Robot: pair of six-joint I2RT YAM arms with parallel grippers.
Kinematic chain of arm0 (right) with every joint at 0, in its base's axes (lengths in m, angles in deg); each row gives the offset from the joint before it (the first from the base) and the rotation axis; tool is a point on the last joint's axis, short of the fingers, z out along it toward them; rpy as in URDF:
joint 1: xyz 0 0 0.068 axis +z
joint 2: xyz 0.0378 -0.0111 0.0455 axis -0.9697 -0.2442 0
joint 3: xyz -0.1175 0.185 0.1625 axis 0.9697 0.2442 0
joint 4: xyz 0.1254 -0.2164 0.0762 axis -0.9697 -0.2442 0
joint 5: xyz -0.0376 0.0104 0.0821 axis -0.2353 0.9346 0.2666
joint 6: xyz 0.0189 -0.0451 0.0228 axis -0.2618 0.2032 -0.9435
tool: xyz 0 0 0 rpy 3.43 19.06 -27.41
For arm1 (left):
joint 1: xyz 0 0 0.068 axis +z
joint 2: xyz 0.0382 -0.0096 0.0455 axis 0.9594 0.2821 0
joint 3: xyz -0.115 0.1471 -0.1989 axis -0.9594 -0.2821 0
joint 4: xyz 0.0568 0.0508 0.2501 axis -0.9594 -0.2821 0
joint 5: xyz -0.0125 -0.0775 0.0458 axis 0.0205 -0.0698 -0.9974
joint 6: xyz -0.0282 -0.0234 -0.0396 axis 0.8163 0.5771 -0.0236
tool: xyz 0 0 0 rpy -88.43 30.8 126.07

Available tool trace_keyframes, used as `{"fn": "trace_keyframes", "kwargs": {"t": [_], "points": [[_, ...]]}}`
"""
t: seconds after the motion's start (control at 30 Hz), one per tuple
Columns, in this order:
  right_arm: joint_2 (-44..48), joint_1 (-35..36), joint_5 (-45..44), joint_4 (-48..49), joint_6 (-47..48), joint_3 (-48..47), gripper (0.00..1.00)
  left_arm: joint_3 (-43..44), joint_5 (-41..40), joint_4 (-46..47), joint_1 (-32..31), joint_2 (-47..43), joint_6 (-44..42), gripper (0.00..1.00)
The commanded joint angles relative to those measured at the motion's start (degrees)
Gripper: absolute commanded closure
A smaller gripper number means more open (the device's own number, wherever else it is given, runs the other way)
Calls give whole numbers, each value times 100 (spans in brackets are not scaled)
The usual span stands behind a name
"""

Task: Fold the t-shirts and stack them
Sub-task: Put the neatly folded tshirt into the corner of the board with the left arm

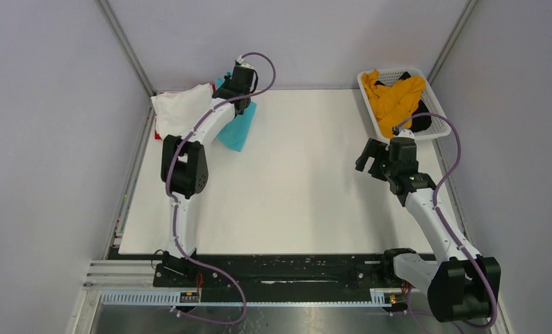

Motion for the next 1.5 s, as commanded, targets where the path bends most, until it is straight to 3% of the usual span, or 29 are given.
{"fn": "trace_keyframes", "kwargs": {"t": [0.0,0.27,0.67,1.13,1.47], "points": [[256,-27,-206,439,71,109,0,533,-46,378,145,72,-417,100],[373,-27,-227,516,80,179,0,1357,197,166,395,36,-201,100],[438,-27,-204,534,51,215,0,1905,434,26,666,-101,-157,100],[328,-27,-90,608,-11,220,1,2028,394,50,887,-178,-208,100],[233,-27,-152,633,14,190,1,2003,433,399,1317,411,-144,100]]}}
